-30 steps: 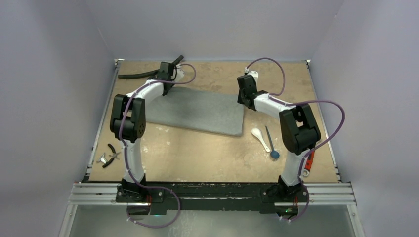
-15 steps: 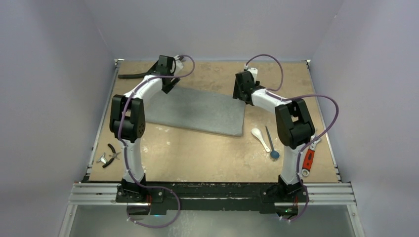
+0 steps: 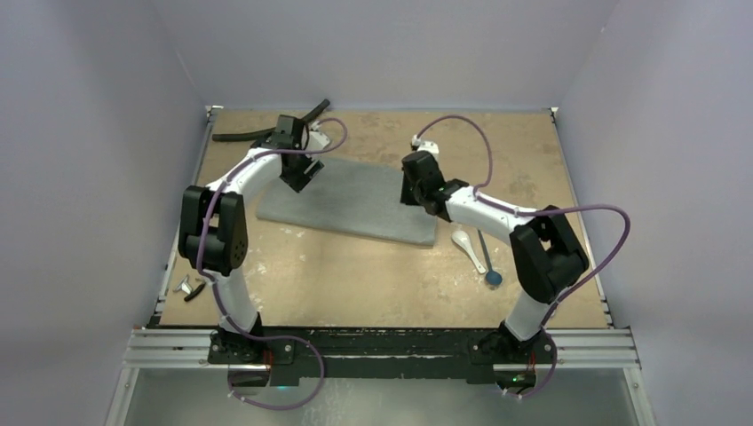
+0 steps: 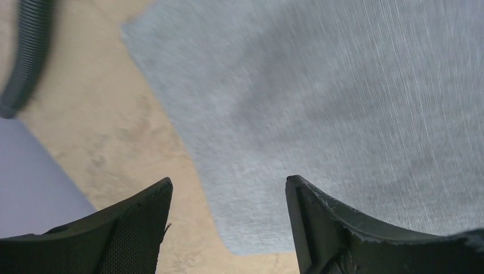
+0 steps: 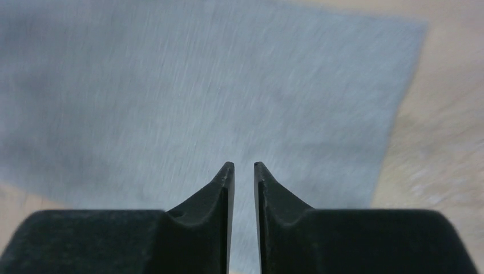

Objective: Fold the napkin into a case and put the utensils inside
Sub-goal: Fold and flatten the napkin at the center of the board, then smooth out the rectangle-folded napkin at the center of the board.

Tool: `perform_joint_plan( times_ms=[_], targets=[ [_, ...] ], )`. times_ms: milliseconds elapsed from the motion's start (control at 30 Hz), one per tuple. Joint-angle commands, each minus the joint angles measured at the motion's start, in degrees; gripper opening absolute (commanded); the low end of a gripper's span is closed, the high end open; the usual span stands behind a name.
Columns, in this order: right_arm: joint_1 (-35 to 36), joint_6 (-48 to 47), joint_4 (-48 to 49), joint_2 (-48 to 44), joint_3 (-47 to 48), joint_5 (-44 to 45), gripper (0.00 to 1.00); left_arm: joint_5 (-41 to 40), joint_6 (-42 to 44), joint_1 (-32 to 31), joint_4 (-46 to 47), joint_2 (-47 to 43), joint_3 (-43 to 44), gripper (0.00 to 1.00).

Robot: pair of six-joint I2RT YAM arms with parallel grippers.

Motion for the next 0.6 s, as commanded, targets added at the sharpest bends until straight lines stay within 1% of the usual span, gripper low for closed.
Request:
perform_joint_plan(
  times_ms=[0, 67, 200, 267, 567],
  targets=[
    [1.43, 6.17, -0.26, -4.30, -7.64, -9.93, 0.20, 2.05, 1.55, 0.75, -0.73, -0.33, -3.75, 0.69],
    [1.43, 6.73, 0.25, -6.32, -11.63, -15.92, 0.18, 2.54, 2.47, 0.81, -0.53, -1.01, -5.43, 0.66],
    [-0.24, 6.78, 1.56, -7.20, -17.61, -18.95, 0.16, 3.97, 3.82, 0.78, 0.51, -2.63, -9.33, 0.65],
    [-2.16, 6.34, 2.25, -6.77, -19.48, -21.53, 0.16, 2.30, 4.77, 0.79, 2.74, -3.33, -12.31, 0.65],
    [-7.84, 2.56, 0.39, -4.60, -19.78, -22.01, 0.28, -5.64, 7.46, 0.74, 13.40, -4.11, -21.69, 0.62]
  ],
)
